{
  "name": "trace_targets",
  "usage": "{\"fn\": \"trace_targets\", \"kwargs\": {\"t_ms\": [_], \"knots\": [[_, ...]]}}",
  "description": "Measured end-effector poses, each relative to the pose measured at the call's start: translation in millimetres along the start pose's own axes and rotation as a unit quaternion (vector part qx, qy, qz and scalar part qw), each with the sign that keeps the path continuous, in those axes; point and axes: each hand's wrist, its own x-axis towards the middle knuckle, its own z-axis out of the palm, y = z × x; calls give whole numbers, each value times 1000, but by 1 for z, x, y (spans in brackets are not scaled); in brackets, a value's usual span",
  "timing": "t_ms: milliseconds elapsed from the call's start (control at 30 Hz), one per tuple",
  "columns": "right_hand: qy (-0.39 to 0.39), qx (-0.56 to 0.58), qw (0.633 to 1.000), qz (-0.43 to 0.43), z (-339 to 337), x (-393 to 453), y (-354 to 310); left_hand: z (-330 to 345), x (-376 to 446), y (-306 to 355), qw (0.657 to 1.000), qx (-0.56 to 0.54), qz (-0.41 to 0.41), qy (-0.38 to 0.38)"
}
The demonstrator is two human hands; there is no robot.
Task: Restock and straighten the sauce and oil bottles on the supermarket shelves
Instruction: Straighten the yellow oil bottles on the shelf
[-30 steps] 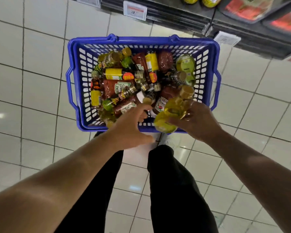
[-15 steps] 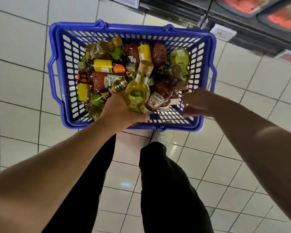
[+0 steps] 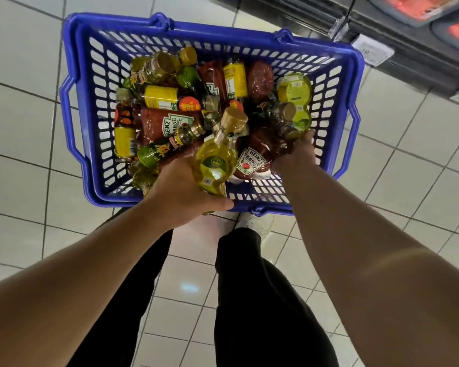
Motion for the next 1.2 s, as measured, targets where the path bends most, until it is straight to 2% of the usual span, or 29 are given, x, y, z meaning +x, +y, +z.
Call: {"fn": "trace_targets", "kwargs": {"t_ms": [167, 267, 400, 500, 600, 700, 867, 933, 1033, 1133, 1200], "knots": [[133, -111, 979, -105, 0, -24, -2, -4, -6, 7, 1000, -2, -10, 15], [167, -189, 955, -155, 6, -52, -8, -8, -19, 16, 1000, 6, -9, 20], [165, -345, 876, -295, -6, -103, -14, -24, -53, 35, 999, -46, -7, 7], [187, -384, 805, -412, -7, -166, -37, -48, -86, 59, 997, -81, 7, -5], [94, -433, 766, -465, -16, -240, -65, -75, -122, 91, 993, -110, 39, -37], [-37, -485, 742, -461, -21, -336, -87, -102, -177, 130, 986, -132, 76, -67], [-223, -544, 661, -466, -10, -508, -106, -149, -288, 192, 951, -220, 191, -108], [-254, -544, 638, -481, -4, -574, -109, -167, -324, 212, 939, -237, 224, -113], [-288, -543, 627, -479, 7, -654, -112, -193, -369, 240, 928, -250, 251, -116], [-315, -527, 596, -517, 23, -721, -113, -214, -405, 275, 900, -260, 320, -142], [-322, -503, 589, -545, 32, -760, -114, -228, -425, 301, 889, -259, 357, -124]]}}
